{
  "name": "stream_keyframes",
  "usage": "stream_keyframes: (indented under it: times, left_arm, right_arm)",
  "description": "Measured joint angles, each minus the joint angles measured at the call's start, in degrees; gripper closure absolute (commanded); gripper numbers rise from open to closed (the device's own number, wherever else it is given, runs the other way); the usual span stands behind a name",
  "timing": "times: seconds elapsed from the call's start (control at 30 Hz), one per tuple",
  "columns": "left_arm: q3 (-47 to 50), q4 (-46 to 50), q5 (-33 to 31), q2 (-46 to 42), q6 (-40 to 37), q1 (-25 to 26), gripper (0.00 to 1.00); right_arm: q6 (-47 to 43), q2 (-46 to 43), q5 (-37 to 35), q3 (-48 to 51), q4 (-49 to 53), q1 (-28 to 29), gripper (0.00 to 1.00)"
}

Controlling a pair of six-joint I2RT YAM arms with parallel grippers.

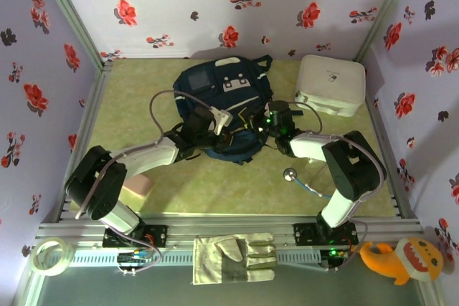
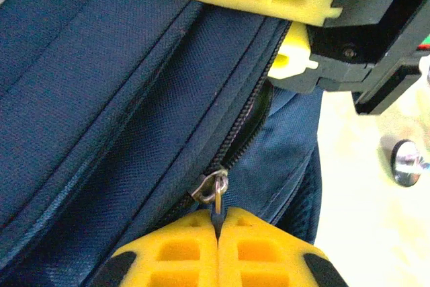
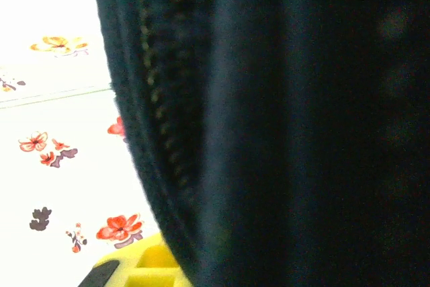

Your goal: Pack the student bag

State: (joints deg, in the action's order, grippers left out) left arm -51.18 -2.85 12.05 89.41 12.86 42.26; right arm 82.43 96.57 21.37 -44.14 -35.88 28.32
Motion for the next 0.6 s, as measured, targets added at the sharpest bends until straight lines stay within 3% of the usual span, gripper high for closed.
stream_keyframes:
  times: [0.33, 0.6]
  left_arm:
    - [0.6, 8.6, 1.0, -4.6, -10.2, -4.4, 1.00]
    - [2.4, 10.2, -2.4, -5.6, -12.0, -9.2, 1.00]
  right_arm:
    - [-4.0, -5.6, 2.3, -1.6, 7.5, -3.7, 0.89]
    - [-4.0, -6.0, 3.7, -2.5, 8.7, -4.8, 0.90]
